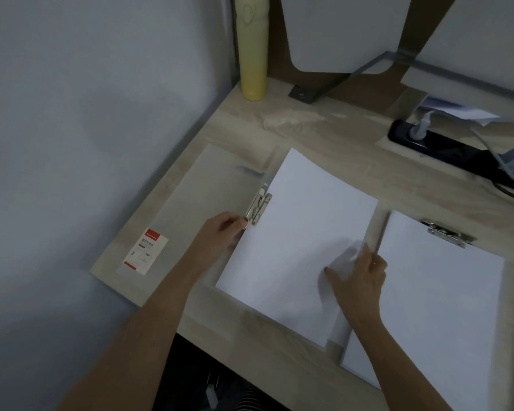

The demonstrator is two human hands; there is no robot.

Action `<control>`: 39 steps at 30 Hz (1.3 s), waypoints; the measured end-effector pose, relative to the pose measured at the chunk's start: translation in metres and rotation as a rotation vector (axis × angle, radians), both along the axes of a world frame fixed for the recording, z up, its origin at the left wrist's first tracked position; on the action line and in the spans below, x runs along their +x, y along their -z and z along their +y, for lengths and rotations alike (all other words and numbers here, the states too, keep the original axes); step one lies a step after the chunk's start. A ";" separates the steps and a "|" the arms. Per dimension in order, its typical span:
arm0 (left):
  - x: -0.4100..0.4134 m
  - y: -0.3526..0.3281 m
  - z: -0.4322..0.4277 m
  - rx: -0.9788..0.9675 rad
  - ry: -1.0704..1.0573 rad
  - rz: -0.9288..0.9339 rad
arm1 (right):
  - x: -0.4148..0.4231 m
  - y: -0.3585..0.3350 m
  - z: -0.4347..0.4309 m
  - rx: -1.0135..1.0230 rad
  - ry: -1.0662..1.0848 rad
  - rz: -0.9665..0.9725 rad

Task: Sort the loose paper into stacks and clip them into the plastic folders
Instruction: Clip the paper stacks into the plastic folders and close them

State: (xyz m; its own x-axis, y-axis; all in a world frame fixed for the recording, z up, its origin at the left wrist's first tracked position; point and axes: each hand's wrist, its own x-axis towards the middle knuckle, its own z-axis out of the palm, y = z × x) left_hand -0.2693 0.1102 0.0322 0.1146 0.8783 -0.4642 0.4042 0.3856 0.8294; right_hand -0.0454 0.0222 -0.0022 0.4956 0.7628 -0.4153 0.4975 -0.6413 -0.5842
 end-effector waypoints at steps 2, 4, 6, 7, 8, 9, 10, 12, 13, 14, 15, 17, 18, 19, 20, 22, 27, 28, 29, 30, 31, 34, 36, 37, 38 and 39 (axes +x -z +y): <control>0.008 -0.021 -0.009 0.055 0.018 -0.057 | 0.000 -0.005 -0.001 -0.047 -0.113 0.105; 0.022 -0.045 -0.019 0.106 0.036 -0.127 | 0.001 -0.018 -0.001 -0.059 -0.168 0.257; 0.041 -0.069 -0.029 0.129 0.067 -0.177 | 0.007 -0.039 -0.001 -0.033 -0.167 0.426; 0.053 -0.080 -0.036 0.134 0.086 -0.208 | 0.013 -0.052 -0.005 -0.015 -0.143 0.537; 0.067 -0.091 -0.044 0.137 0.103 -0.250 | 0.021 -0.065 -0.011 0.005 -0.117 0.641; 0.080 -0.099 -0.051 0.135 0.123 -0.285 | 0.029 -0.075 -0.016 0.021 -0.087 0.729; 0.092 -0.103 -0.056 0.137 0.149 -0.306 | 0.038 -0.084 -0.021 0.043 -0.050 0.806; 0.120 -0.109 -0.071 0.148 0.217 -0.335 | 0.062 -0.100 -0.037 0.114 0.020 0.941; 0.132 -0.108 -0.077 0.151 0.260 -0.334 | 0.073 -0.106 -0.045 0.143 0.038 0.991; 0.144 -0.106 -0.082 0.157 0.310 -0.323 | 0.085 -0.112 -0.053 0.170 0.045 1.011; 0.158 -0.104 -0.088 0.154 0.362 -0.306 | 0.099 -0.117 -0.063 0.200 0.060 1.026; 0.182 -0.091 -0.097 0.123 0.426 -0.250 | 0.123 -0.123 -0.082 0.239 0.102 1.039; 0.192 -0.082 -0.100 0.107 0.435 -0.206 | 0.134 -0.121 -0.091 0.246 0.123 1.024; 0.200 -0.070 -0.102 0.099 0.437 -0.150 | 0.144 -0.120 -0.098 0.244 0.147 1.017; 0.212 -0.059 -0.106 0.085 0.438 -0.071 | 0.157 -0.116 -0.110 0.247 0.200 1.004; 0.221 -0.037 -0.110 0.037 0.390 0.109 | 0.176 -0.106 -0.126 0.245 0.342 0.934; 0.228 0.011 -0.118 -0.072 0.266 0.263 | 0.203 -0.064 -0.147 0.168 0.463 0.584; 0.225 0.031 -0.116 -0.069 0.247 0.283 | 0.204 -0.052 -0.147 0.105 0.434 0.508; 0.225 0.043 -0.116 -0.067 0.227 0.302 | 0.206 -0.039 -0.148 0.046 0.404 0.457; 0.225 0.045 -0.116 -0.068 0.208 0.314 | 0.205 -0.027 -0.148 -0.027 0.384 0.416; 0.226 0.036 -0.119 -0.065 0.197 0.329 | 0.204 -0.014 -0.148 -0.085 0.376 0.391; 0.228 0.022 -0.122 -0.055 0.183 0.369 | 0.200 0.010 -0.145 -0.126 0.312 0.231; 0.225 0.024 -0.121 -0.051 0.152 0.408 | 0.191 0.010 -0.142 -0.115 0.261 0.170; 0.222 0.027 -0.120 -0.046 0.130 0.417 | 0.187 0.010 -0.140 -0.091 0.244 0.157; 0.218 0.029 -0.118 -0.044 0.110 0.424 | 0.181 0.010 -0.137 -0.082 0.233 0.154; 0.214 0.030 -0.117 -0.034 0.097 0.441 | 0.176 0.013 -0.134 -0.060 0.211 0.148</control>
State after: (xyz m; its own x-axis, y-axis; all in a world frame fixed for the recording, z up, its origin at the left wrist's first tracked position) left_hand -0.0553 -0.0063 0.0019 -0.0198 0.8566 -0.5156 0.7513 0.3530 0.5576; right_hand 0.1306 -0.1123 -0.0152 0.5718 0.6209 -0.5362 0.2609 -0.7573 -0.5986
